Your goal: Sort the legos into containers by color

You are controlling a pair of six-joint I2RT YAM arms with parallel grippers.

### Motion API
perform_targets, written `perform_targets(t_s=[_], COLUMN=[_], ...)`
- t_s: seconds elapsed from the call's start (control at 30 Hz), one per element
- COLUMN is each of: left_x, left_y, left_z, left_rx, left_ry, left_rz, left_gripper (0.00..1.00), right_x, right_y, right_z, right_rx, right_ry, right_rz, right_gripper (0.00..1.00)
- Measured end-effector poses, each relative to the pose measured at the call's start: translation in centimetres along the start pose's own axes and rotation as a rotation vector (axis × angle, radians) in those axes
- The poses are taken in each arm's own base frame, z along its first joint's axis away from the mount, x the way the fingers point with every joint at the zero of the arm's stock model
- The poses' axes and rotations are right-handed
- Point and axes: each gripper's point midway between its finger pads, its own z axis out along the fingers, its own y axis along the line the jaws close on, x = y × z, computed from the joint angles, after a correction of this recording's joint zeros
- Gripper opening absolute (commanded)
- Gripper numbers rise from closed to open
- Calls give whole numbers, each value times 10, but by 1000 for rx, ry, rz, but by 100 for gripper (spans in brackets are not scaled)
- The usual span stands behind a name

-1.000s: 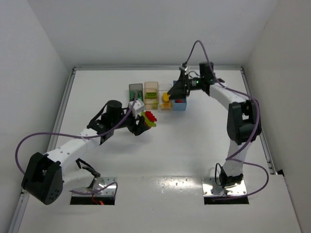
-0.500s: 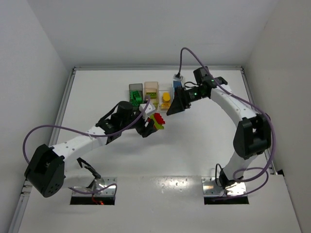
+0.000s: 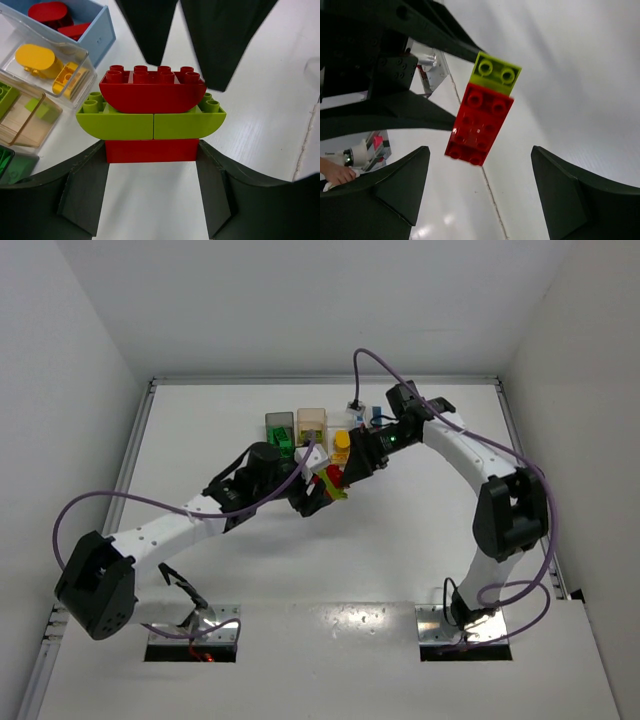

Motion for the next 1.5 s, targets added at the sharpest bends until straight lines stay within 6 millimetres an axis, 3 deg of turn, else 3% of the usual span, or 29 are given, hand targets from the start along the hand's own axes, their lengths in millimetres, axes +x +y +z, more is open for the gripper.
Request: perform_targets(t_s=[0.13, 0.2, 0.23, 0.27, 0.33, 0.37, 0.43, 0.67, 0.83, 0.97, 1.1, 1.2, 1.3, 1.37, 1.4, 1.43, 1.5], left_x=[-1, 0, 1, 1, 5, 5, 8, 9, 15, 21, 21, 22, 22, 22, 22, 22, 22], left_y=[-1, 0, 0, 1, 0, 1, 2, 3, 5, 10, 18, 22, 24, 25, 26, 28, 30], left_z=[4, 7, 8, 9, 9, 9, 9, 9, 2, -3, -5, -6, -6, -6, -7, -7, -8], left_rx=[6, 5, 6, 5, 9, 6, -5, -17, -45, -79, -109, -126, -133, -138, -141, -145, -151], left_ry=[1, 3, 5, 7, 18, 20, 32, 34, 37, 47, 47, 48, 48, 48, 49, 48, 45], left_rz=[2, 1, 0, 0, -7, -3, -2, -7, -6, -16, -33, -37, -39, -41, -43, -45, -48], left_gripper=[43, 43, 43, 43, 43, 43, 43, 43, 43, 43, 43, 43, 43, 43, 43, 43, 43], right_x=[-5, -6, -7, -6, -7, -6, -7, -8, -18, -50, -84, -90, -79, -71, -69, -66, -63], right_y=[-4, -2, 1, 3, 3, 1, -2, -1, -15, -55, -111, -150, -180, -192, -196, -200, -206], right_z=[8, 13, 16, 18, 22, 22, 20, 17, 4, -20, -42, -48, -42, -38, -37, -36, -36], right_rx=[-9, -17, -22, -26, -15, -4, 7, -4, 69, 269, 487, 581, 633, 653, 662, 673, 691], right_ry=[9, 16, 20, 24, 30, 33, 28, 18, -12, -93, -170, -177, -143, -121, -112, -104, -98], right_rz=[1, -12, -22, -25, -50, -39, -19, -62, -81, -103, -105, -74, -35, -14, -6, 1, 10], right_gripper=[83, 75, 66, 47, 28, 10, 0, 0, 0, 0, 0, 3, 3, 13, 22, 40, 60])
